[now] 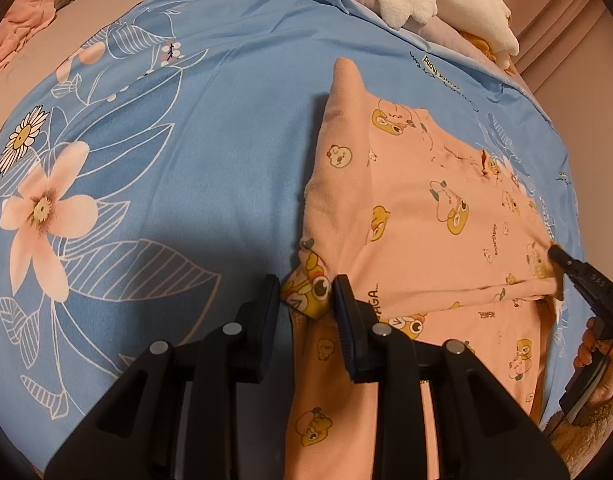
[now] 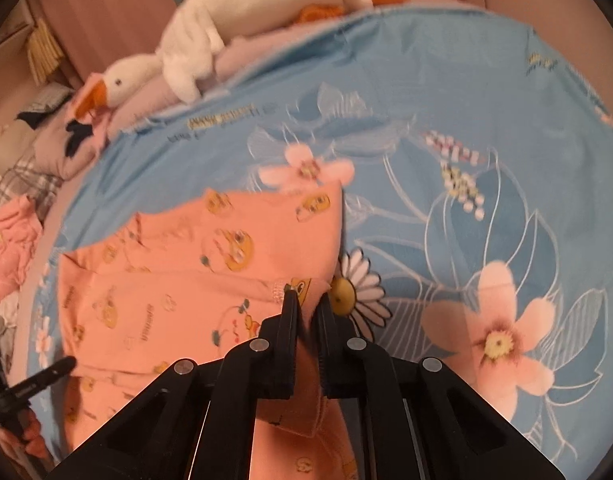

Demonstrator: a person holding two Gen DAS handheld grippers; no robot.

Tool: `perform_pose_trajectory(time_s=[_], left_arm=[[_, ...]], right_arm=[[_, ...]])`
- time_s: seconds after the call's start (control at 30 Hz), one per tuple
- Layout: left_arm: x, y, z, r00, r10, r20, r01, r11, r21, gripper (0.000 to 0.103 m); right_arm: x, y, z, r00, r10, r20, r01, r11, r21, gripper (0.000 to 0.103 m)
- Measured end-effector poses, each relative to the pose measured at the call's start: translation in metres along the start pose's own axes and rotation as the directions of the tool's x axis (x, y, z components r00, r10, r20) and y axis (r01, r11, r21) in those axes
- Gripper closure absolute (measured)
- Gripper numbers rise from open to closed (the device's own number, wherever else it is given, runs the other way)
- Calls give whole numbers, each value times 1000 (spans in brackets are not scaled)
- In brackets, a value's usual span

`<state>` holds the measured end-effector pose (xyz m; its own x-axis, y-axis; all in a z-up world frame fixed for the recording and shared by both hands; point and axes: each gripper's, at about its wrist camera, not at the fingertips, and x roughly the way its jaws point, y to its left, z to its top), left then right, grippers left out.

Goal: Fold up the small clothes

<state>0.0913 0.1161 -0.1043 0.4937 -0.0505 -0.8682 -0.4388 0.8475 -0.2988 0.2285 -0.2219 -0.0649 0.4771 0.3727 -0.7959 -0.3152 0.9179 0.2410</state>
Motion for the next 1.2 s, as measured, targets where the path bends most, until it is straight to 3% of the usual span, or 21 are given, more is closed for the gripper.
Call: perform_pose_trajectory(time_s=[0.17, 0.47, 0.6, 0.77, 0.87, 1.03, 1.13, 1.2], left_arm=[[-1, 3, 2, 1000, -15, -1, 15, 1000, -19, 74], [-3, 4, 3, 1000, -30, -7, 30, 999, -34, 73], [-24, 3, 11, 995, -96, 31, 97, 994, -51, 76], [-48, -17, 17, 987, -123, 100, 122, 992, 11, 76], [-45, -32, 19, 983, -155, 103, 149, 987, 62, 75], [-10, -47, 17, 997, -64, 51, 57, 989, 136, 73], [8, -47, 11, 999, 30, 22, -33, 984, 173, 73], [11, -44, 8, 999, 28, 27, -33, 984, 178, 73]], right_arm=[[-10, 1, 5, 998, -19, 52, 20, 999, -26, 94], [25, -4, -6, 995, -91, -48, 89, 996, -31, 94], [22, -2, -5, 992, -117, -54, 115, 992, -45, 93], [3, 13, -2, 987, -162, -3, 161, 982, -100, 59], [-7, 26, -2, 992, -125, 19, 127, 984, -128, 58], [7, 44, -8, 998, -59, -37, 53, 985, -164, 57], [18, 45, -14, 993, -94, -68, 82, 982, -168, 57], [24, 44, -19, 990, -108, -91, 92, 981, -171, 57]])
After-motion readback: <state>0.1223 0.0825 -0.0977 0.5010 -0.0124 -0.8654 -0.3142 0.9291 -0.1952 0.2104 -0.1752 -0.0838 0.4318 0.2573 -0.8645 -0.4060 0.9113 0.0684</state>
